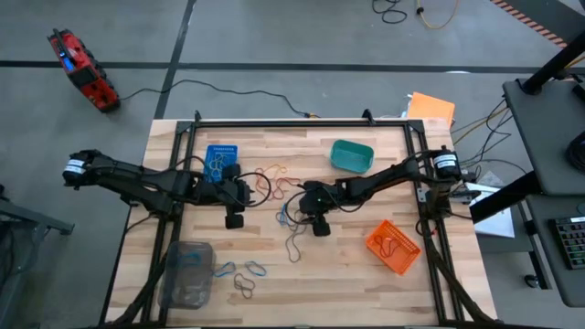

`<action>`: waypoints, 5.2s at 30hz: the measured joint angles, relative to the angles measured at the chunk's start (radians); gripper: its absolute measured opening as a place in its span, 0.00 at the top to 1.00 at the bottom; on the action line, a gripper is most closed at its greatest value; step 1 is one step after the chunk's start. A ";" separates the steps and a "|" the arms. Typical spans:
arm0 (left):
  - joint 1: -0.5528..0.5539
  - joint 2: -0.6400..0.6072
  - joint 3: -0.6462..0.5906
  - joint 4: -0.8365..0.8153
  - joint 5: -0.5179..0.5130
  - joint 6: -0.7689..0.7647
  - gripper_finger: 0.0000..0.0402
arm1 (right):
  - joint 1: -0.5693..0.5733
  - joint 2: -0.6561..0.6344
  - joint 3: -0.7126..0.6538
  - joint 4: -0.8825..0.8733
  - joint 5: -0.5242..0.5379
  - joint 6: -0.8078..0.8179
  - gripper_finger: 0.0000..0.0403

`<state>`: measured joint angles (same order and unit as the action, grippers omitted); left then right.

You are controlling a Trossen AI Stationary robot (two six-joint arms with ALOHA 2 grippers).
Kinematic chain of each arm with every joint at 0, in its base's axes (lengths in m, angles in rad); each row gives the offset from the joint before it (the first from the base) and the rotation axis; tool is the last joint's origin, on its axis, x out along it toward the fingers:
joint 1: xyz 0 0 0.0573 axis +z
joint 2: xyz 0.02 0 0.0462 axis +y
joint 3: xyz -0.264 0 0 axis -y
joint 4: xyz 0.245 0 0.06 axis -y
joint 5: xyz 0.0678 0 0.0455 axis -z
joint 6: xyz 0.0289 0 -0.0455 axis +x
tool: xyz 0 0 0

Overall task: Sort rubber bands into baskets
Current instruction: Put the violet rubberband into the green bin

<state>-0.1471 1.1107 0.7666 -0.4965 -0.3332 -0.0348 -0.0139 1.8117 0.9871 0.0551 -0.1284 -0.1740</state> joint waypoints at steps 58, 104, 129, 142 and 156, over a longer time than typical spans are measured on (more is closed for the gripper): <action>0.000 0.000 -0.002 0.085 -0.027 0.104 0.72 | -0.049 -0.070 -0.032 -0.228 0.282 -0.108 0.98; 0.000 0.000 -0.004 0.100 -0.077 0.104 0.72 | -0.081 0.190 -0.031 0.142 0.007 -0.051 0.98; 0.000 0.000 -0.004 0.108 -0.079 0.104 0.72 | -0.079 -0.265 -0.045 0.127 0.286 -0.259 0.98; 0.000 0.000 -0.004 0.114 -0.080 0.104 0.72 | -0.112 -0.312 -0.044 -0.097 0.921 -0.232 0.98; 0.000 0.000 -0.004 0.116 -0.080 0.104 0.72 | -0.254 -0.325 -0.043 -0.471 0.792 0.167 0.98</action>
<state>-0.1471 1.1110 0.7624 -0.3805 -0.4129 0.0692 -0.2678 1.4864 0.9436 -0.4159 0.6639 -0.0069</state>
